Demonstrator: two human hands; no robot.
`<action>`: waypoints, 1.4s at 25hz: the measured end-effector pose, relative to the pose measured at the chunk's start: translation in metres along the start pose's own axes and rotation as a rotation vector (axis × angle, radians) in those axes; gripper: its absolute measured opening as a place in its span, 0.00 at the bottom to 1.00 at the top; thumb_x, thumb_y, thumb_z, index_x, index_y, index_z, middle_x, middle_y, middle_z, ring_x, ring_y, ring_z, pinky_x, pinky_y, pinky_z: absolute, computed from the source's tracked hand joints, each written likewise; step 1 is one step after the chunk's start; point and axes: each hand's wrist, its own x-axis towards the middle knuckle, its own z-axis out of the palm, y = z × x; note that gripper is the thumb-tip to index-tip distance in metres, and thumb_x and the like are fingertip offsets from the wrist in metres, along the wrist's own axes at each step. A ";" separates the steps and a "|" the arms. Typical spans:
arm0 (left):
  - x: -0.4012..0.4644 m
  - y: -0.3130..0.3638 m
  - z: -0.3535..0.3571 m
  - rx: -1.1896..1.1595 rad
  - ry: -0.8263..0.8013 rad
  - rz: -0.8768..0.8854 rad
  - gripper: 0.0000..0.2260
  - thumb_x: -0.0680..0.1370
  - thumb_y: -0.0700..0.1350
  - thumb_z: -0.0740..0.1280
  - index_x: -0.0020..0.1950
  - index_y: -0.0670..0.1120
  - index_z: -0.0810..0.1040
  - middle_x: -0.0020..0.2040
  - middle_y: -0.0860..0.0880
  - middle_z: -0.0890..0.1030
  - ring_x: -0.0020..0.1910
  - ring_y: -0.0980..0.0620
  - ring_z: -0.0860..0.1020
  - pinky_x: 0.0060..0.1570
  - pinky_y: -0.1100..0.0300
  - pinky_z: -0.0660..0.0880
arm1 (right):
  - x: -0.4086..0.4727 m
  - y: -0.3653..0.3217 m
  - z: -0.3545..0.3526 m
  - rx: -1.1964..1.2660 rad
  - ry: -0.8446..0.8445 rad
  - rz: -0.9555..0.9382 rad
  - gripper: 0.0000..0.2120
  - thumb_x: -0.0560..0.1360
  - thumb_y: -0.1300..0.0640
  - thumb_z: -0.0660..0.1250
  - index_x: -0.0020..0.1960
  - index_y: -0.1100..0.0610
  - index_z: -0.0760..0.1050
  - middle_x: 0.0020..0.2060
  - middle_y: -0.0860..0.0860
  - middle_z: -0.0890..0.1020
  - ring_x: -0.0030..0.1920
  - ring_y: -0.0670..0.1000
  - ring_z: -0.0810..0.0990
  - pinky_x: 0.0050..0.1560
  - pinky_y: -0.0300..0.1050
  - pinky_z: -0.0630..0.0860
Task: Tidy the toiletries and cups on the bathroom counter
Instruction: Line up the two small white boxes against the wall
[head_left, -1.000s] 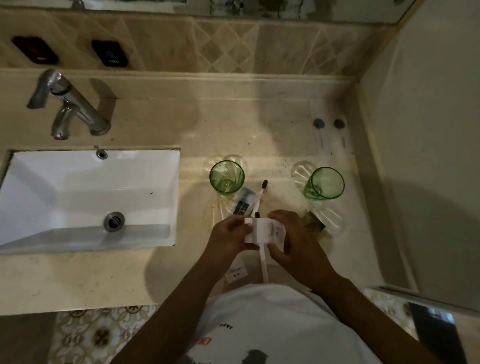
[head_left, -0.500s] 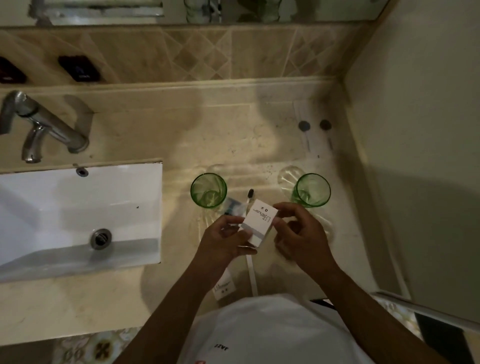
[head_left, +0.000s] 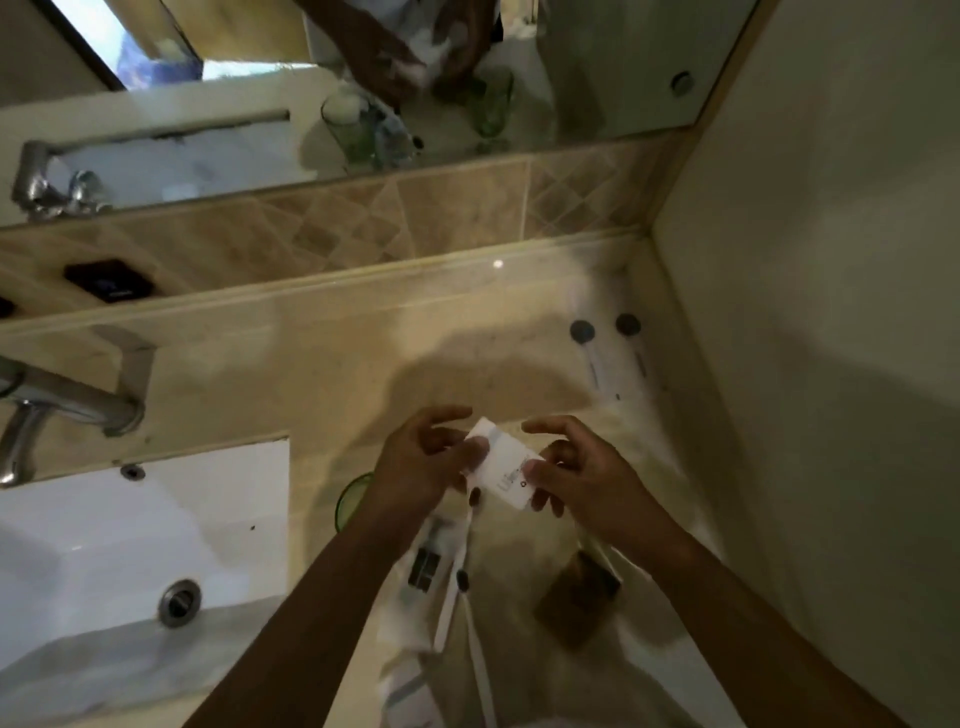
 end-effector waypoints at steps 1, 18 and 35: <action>0.020 0.010 0.005 0.006 0.065 -0.006 0.11 0.74 0.41 0.76 0.53 0.44 0.77 0.44 0.42 0.85 0.39 0.46 0.85 0.36 0.55 0.79 | 0.015 -0.003 -0.006 -0.015 -0.002 0.003 0.12 0.77 0.56 0.70 0.58 0.47 0.75 0.40 0.50 0.86 0.36 0.48 0.85 0.32 0.37 0.75; 0.247 0.016 0.070 0.357 0.283 0.032 0.16 0.76 0.46 0.73 0.63 0.50 0.82 0.54 0.48 0.86 0.53 0.50 0.83 0.58 0.53 0.79 | 0.246 0.019 -0.032 -0.463 0.422 0.109 0.15 0.76 0.47 0.68 0.59 0.52 0.76 0.58 0.55 0.77 0.58 0.57 0.77 0.52 0.44 0.72; 0.252 0.024 0.074 0.390 0.305 0.107 0.15 0.77 0.43 0.72 0.64 0.47 0.81 0.56 0.46 0.85 0.51 0.52 0.81 0.54 0.62 0.74 | 0.256 0.019 -0.026 -0.418 0.516 0.085 0.13 0.77 0.52 0.69 0.59 0.55 0.77 0.58 0.54 0.79 0.59 0.58 0.78 0.58 0.53 0.78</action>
